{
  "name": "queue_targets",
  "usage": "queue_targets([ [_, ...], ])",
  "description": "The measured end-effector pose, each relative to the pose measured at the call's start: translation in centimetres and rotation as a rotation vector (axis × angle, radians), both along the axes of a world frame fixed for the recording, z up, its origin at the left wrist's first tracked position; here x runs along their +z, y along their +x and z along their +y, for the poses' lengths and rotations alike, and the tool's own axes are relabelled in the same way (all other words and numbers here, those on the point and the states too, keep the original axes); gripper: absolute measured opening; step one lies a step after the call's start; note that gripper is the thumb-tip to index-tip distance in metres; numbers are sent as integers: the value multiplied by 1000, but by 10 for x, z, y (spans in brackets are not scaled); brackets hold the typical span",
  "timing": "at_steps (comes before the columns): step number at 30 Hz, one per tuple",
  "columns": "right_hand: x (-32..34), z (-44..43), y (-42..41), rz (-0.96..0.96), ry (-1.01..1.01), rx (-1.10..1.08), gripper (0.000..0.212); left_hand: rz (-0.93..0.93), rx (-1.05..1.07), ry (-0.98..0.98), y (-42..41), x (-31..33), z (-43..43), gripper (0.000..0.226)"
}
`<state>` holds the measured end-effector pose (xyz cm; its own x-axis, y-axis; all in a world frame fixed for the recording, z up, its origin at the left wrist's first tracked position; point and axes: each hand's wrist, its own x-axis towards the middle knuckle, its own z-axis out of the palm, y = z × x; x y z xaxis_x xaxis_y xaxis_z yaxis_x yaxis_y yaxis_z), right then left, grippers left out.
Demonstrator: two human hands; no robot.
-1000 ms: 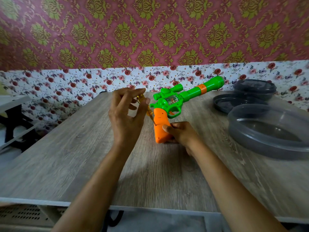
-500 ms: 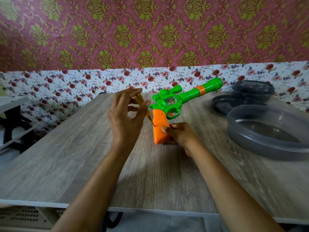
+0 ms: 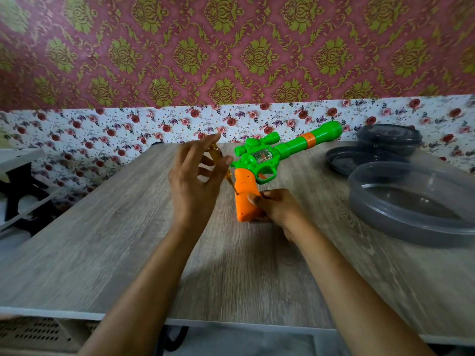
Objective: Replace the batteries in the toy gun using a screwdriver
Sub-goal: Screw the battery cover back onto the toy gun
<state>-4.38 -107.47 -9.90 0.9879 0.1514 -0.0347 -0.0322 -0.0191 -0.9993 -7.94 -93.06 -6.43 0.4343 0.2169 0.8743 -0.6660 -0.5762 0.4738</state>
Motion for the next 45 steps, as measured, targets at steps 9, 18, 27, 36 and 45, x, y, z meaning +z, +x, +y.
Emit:
queue_targets([
  [9,0,-2,0,9,10,-3,30,41,28,64,7,-5,4,43],
  [18,-1,-1,0,4,7,5,28,0,24,-16,1,-1,1,29],
  [27,1,-2,-2,7,-2,6,30,-1,98,20,4,-2,3,33],
  [36,5,-1,-5,15,-20,-10,30,5,20,-15,0,1,2,30],
  [45,6,0,-6,28,16,-2,17,63,6,-25,7,-4,5,33],
])
